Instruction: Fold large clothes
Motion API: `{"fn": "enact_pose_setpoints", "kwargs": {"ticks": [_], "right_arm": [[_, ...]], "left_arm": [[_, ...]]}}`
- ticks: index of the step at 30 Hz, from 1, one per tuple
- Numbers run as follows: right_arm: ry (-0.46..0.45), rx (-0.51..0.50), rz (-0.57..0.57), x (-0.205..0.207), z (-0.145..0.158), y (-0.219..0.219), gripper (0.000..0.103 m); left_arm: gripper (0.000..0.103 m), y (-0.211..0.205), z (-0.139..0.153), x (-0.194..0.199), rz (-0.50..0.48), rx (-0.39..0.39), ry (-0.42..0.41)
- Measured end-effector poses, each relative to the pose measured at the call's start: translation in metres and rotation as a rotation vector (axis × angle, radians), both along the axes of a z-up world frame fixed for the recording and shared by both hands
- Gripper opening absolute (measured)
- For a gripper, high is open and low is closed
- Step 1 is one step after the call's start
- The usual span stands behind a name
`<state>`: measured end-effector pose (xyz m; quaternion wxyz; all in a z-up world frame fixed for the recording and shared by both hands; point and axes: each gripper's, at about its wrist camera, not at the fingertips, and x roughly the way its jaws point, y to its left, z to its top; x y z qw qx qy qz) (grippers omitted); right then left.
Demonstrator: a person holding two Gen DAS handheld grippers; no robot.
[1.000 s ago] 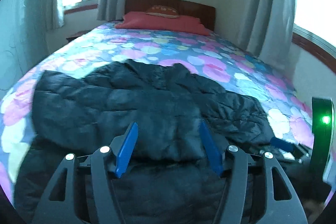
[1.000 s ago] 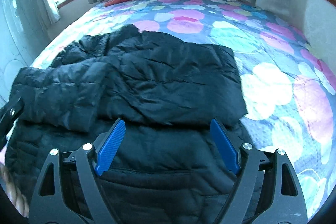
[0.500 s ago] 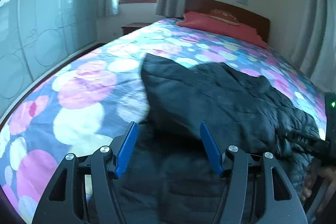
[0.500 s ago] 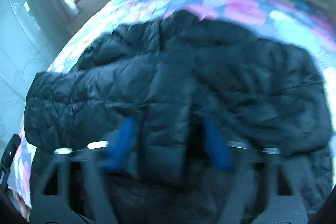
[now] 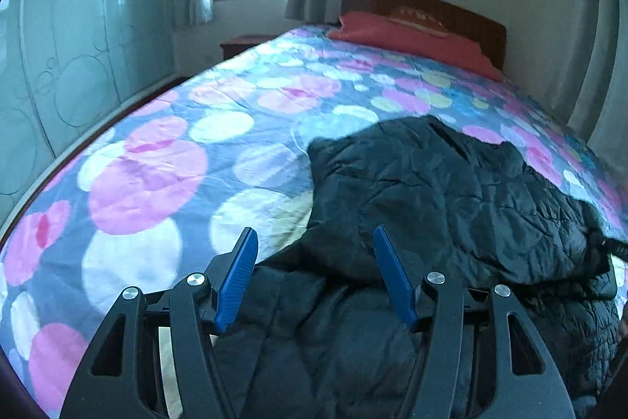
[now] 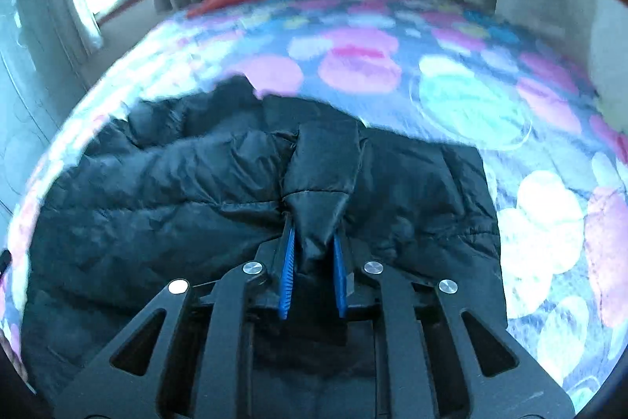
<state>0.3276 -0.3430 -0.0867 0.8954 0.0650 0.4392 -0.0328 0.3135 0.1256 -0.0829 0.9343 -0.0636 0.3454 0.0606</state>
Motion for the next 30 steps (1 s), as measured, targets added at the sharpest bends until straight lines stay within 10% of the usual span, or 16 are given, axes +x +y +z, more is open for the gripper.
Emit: {"fn": "enact_pose_setpoints", "kwargs": {"ticks": [6, 11, 18, 30], "right_arm": [[-0.016, -0.081, -0.040, -0.002, 0.003, 0.010, 0.047], [-0.093, -0.052, 0.001, 0.013, 0.015, 0.035, 0.047], [0.002, -0.074, 0.030, 0.046, -0.043, 0.042, 0.048], [-0.106, -0.042, 0.115, 0.038, 0.004, 0.084, 0.056]], "left_arm": [[0.061, -0.011, -0.006, 0.034, -0.021, 0.027, 0.022], [0.061, -0.022, -0.012, 0.072, -0.014, 0.070, 0.039], [0.063, -0.019, -0.060, 0.110, -0.036, 0.090, 0.180], [0.061, -0.051, -0.012, 0.081, -0.101, 0.046, 0.047]]}}
